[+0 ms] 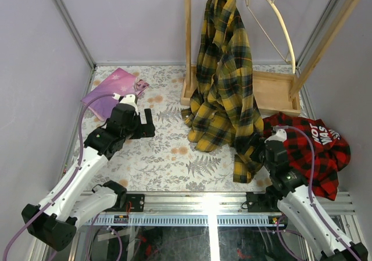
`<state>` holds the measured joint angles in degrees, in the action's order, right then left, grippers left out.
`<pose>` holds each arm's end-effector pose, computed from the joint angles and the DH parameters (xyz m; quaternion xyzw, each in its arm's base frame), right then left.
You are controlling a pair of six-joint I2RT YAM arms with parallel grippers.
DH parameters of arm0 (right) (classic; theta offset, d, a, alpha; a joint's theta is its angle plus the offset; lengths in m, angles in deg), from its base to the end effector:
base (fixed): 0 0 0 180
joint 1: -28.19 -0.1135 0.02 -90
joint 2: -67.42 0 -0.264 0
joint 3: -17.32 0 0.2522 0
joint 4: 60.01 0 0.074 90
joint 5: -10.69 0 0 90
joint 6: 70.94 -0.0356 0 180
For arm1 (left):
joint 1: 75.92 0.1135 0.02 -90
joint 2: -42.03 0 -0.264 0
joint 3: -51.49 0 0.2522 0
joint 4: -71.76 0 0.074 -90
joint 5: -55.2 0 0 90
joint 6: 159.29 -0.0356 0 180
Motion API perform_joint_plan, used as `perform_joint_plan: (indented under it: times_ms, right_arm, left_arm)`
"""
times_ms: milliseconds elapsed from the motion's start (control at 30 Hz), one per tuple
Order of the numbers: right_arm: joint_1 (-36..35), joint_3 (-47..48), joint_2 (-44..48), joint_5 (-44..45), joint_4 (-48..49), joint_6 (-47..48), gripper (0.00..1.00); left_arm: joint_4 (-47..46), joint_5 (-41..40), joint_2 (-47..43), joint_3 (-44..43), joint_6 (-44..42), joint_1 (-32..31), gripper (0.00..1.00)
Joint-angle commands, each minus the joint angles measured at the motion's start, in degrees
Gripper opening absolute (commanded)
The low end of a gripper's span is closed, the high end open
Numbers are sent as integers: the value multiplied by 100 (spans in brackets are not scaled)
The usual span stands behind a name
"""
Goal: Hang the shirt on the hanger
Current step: Adjust the shirt at the center of the board.
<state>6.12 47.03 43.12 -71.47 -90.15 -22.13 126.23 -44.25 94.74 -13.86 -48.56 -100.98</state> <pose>0.1220 0.0442 0.2002 0.1759 0.8224 0.2331 0.4883 0.1723 -0.0741 0.3059 0.0008 0.9105 -0.0889 0.4039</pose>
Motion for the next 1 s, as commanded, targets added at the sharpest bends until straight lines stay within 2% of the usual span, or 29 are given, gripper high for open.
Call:
perform_joint_plan:
  times_ms: [0, 100, 233, 400, 533, 667, 833, 900, 967]
  right_arm:
    - [-31, -521, 75, 158, 1575, -150, 99]
    - [-48, -813, -129, 190, 2307, -166, 99]
    - [-258, -982, -834, 218, 3433, -226, 99]
    - [-1176, -771, -2120, 1081, 4395, -164, 99]
    - [-1349, -690, -3250, 1238, 5493, -319, 99]
    - [-1392, -265, -4256, 1204, 6126, -294, 100]
    - [-1415, 397, -5424, 1077, 6546, -372, 90]
    - [-1415, 635, -5771, 1121, 6636, -439, 81]
    - [-1415, 856, -6062, 1175, 6785, -407, 65]
  left_arm:
    - [-291, 8, -46, 59, -33, 26, 100]
    - [-283, 9, -28, 57, -28, 27, 100]
    - [-298, 54, -26, 77, -39, 27, 100]
    - [-301, 74, -1, 79, -46, 29, 100]
    - [-301, 70, 3, 78, -41, 28, 100]
    - [-303, 74, 15, 88, -43, 23, 100]
    - [-303, 75, 38, 79, -43, 22, 100]
    - [-304, 53, 25, 83, -43, 22, 100]
    - [-296, 40, 0, 88, -37, 27, 100]
